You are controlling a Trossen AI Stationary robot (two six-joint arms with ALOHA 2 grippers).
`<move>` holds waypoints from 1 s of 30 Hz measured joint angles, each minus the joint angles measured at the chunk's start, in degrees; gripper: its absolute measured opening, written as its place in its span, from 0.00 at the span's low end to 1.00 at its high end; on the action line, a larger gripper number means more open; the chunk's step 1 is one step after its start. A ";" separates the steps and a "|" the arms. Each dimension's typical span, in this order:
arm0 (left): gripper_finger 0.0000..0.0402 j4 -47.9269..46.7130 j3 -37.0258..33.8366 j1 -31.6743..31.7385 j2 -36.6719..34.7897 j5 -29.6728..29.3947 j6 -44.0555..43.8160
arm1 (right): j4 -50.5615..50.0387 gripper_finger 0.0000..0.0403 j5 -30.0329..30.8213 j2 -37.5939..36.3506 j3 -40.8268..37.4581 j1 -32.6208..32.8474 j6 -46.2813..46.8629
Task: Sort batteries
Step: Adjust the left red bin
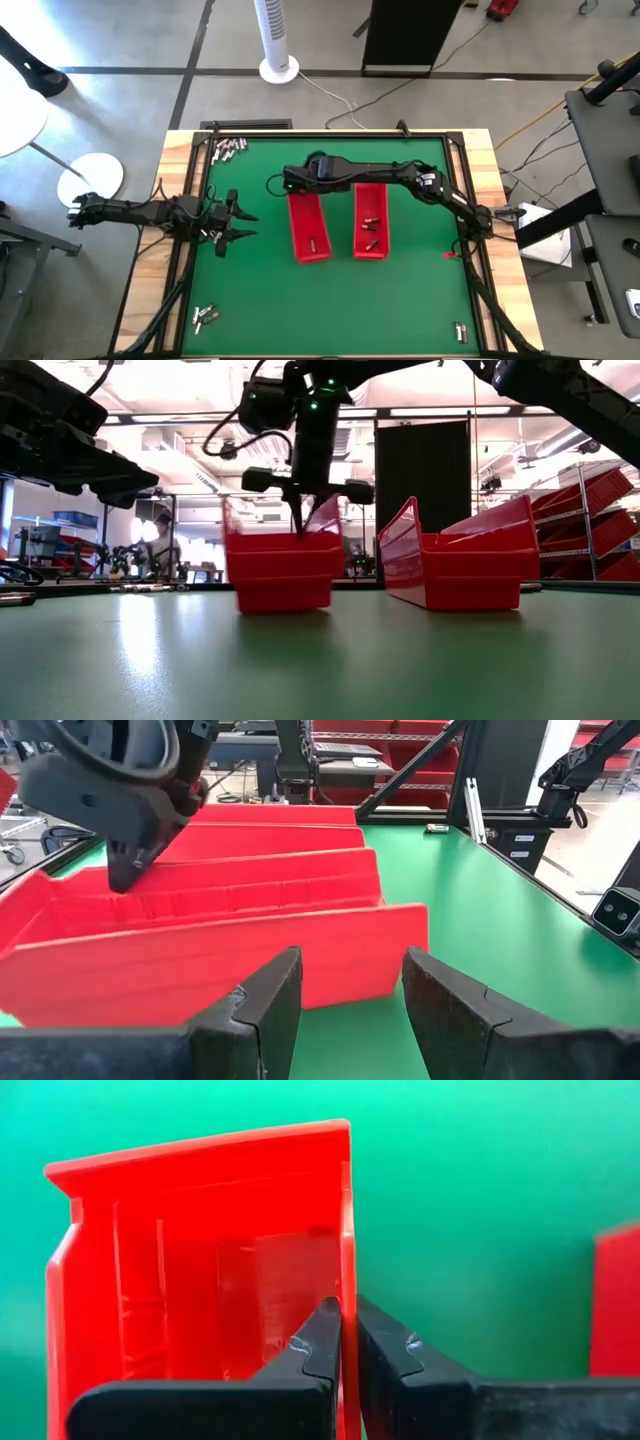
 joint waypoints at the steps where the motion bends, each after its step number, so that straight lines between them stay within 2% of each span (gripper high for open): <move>1: 0.39 0.02 0.00 0.02 0.00 -0.01 0.00 | -0.71 0.03 0.39 0.00 0.00 0.07 2.82; 7: 0.39 0.01 0.00 0.01 0.00 0.00 0.00 | -3.43 0.03 2.06 0.00 -0.03 0.72 13.83; 21: 0.39 0.01 0.00 0.00 0.00 -0.01 0.00 | -3.49 0.04 0.60 -0.11 -0.07 0.70 12.05; 25: 0.39 0.02 0.00 0.00 0.00 -0.01 0.00 | -3.92 0.10 -0.43 -0.11 -0.07 0.70 11.21; 30: 0.39 0.00 0.00 0.02 0.00 -0.01 0.00 | -5.37 0.24 -0.40 -0.13 0.90 0.70 10.11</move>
